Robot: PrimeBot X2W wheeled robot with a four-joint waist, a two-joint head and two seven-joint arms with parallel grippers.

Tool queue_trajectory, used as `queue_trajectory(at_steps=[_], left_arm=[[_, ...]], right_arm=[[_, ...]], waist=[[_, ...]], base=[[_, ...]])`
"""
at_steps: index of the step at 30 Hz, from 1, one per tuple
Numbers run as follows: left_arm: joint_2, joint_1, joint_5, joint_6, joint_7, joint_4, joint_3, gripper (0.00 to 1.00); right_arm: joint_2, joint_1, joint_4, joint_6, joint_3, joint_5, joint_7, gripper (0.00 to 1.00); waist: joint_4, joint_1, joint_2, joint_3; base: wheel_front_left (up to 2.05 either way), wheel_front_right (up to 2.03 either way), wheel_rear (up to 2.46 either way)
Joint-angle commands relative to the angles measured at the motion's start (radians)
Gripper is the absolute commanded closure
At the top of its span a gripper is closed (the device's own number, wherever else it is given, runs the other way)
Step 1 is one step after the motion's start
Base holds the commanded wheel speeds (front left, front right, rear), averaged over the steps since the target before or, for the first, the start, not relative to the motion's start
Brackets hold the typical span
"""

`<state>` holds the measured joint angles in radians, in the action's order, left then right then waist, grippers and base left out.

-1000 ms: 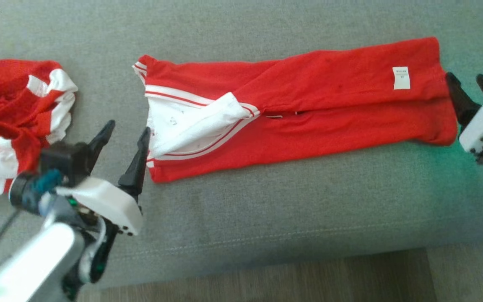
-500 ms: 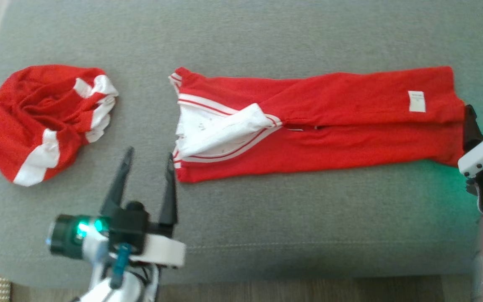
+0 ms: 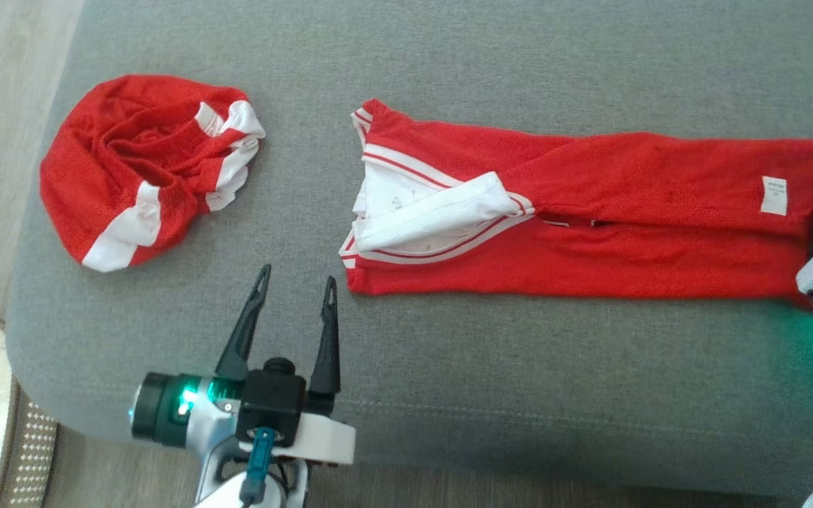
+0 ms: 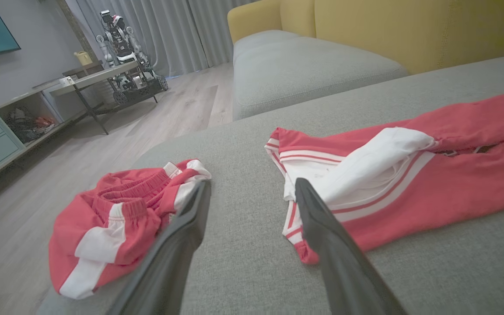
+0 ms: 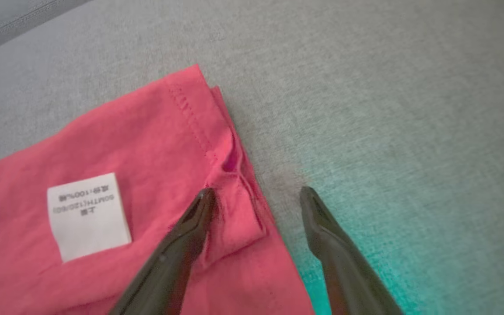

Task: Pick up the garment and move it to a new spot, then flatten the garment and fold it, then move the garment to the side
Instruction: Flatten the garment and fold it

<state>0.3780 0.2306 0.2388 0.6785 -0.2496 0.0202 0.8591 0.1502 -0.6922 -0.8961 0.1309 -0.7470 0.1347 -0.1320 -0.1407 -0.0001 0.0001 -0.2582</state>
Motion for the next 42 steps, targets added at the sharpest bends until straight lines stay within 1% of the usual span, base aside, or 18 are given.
queue_trajectory(at_steps=[1, 6, 7, 8, 9, 11, 13, 15, 20, 23, 27, 30, 33, 38, 39, 40, 42], left_arm=[[0.004, 0.014, -0.010, -0.003, -0.012, 0.020, -0.041, 0.00], [-0.016, 0.000, -0.024, -0.027, -0.012, 0.009, -0.060, 0.00], [-0.017, -0.002, -0.026, -0.031, -0.012, 0.007, -0.063, 0.00], [-0.019, -0.005, -0.028, -0.034, -0.012, 0.006, -0.065, 0.00], [-0.021, -0.008, -0.030, -0.037, -0.012, 0.005, -0.068, 0.00], [-0.025, -0.015, -0.035, -0.042, -0.012, 0.005, -0.073, 0.00], [-0.028, -0.021, -0.039, -0.045, -0.012, 0.006, -0.079, 0.00], [-0.030, -0.024, -0.040, -0.047, -0.012, 0.006, -0.083, 0.00], [-0.043, -0.037, -0.049, -0.057, -0.012, 0.006, -0.107, 0.00], [-0.046, -0.044, -0.051, -0.063, -0.012, 0.006, -0.121, 0.00], [-0.047, -0.052, -0.058, -0.073, -0.012, 0.004, -0.137, 0.00], [-0.042, -0.055, -0.065, -0.080, -0.012, 0.006, -0.150, 0.00], [-0.033, -0.054, -0.072, -0.088, -0.012, 0.004, -0.161, 0.00], [-0.026, -0.044, -0.083, -0.098, -0.012, 0.007, -0.174, 0.00], [-0.027, -0.042, -0.084, -0.101, -0.012, 0.007, -0.174, 0.00], [-0.027, -0.042, -0.084, -0.101, -0.012, 0.007, -0.174, 0.00], [-0.029, -0.039, -0.086, -0.109, -0.012, 0.003, -0.173, 0.00]], right_arm=[[0.011, -0.030, 0.008, 0.000, 0.011, 0.017, -0.005, 0.00], [0.022, -0.033, -0.078, 0.000, -0.016, 0.111, -0.034, 0.01], [0.022, -0.032, -0.092, 0.000, -0.025, 0.121, -0.046, 0.10], [0.021, -0.032, -0.103, 0.000, -0.034, 0.131, -0.056, 0.24], [0.020, -0.032, -0.115, 0.000, -0.042, 0.139, -0.066, 0.50], [0.009, -0.035, -0.142, 0.000, -0.054, 0.145, -0.095, 0.69], [0.001, -0.042, -0.168, 0.000, -0.051, 0.142, -0.114, 1.00], [-0.001, -0.045, -0.177, 0.000, -0.046, 0.140, -0.115, 1.00], [0.009, -0.044, -0.160, 0.000, -0.015, 0.133, -0.015, 1.00], [0.021, -0.038, -0.135, 0.000, 0.010, 0.140, 0.043, 1.00], [0.042, -0.032, -0.107, 0.000, 0.042, 0.131, 0.077, 1.00], [0.063, -0.029, -0.063, 0.000, 0.087, 0.135, 0.096, 1.00], [0.072, -0.035, -0.001, 0.000, 0.130, 0.135, 0.100, 1.00], [0.076, -0.042, 0.123, 0.000, 0.201, 0.104, 0.065, 1.00], [0.077, -0.042, 0.150, 0.000, 0.215, 0.094, 0.054, 1.00], [0.077, -0.042, 0.150, 0.000, 0.215, 0.094, 0.054, 1.00], [0.066, -0.040, 0.199, 0.000, 0.252, 0.064, 0.022, 1.00]], waist=[[-0.005, 0.0001, -0.0001, -0.001], [-0.014, 0.0001, -0.0001, 0.009], [-0.016, 0.0001, -0.0001, 0.012], [-0.017, 0.0001, -0.0001, 0.015], [-0.018, 0.0001, -0.0001, 0.018], [-0.019, 0.0001, -0.0001, 0.023], [-0.018, 0.0001, -0.0001, 0.026], [-0.015, 0.0001, -0.0001, 0.027], [0.011, 0.0001, -0.0001, 0.032], [0.038, 0.0001, -0.0001, 0.036], [0.078, 0.0001, -0.0001, 0.041], [0.114, 0.0001, -0.0001, 0.037], [0.154, 0.0001, -0.0001, 0.029], [0.208, 0.0001, -0.0001, 0.018], [0.216, 0.0001, -0.0001, 0.017], [0.216, 0.0001, -0.0001, 0.017], [0.225, 0.0001, -0.0001, 0.017]], base=[[0.00, 0.00, 0.00], [0.00, 0.00, 0.00], [0.00, 0.00, 0.00], [0.00, 0.00, 0.00], [0.00, 0.00, 0.00], [0.00, 0.00, 0.00], [0.00, 0.00, 0.00], [0.00, 0.00, 0.00], [0.00, 0.00, 0.00], [0.00, 0.00, 0.00], [0.00, 0.00, 0.00], [0.00, 0.00, 0.00], [0.00, 0.00, 0.00], [0.00, 0.00, 0.00], [0.00, 0.00, 0.00], [0.00, 0.00, 0.00], [0.00, 0.00, 0.00]])
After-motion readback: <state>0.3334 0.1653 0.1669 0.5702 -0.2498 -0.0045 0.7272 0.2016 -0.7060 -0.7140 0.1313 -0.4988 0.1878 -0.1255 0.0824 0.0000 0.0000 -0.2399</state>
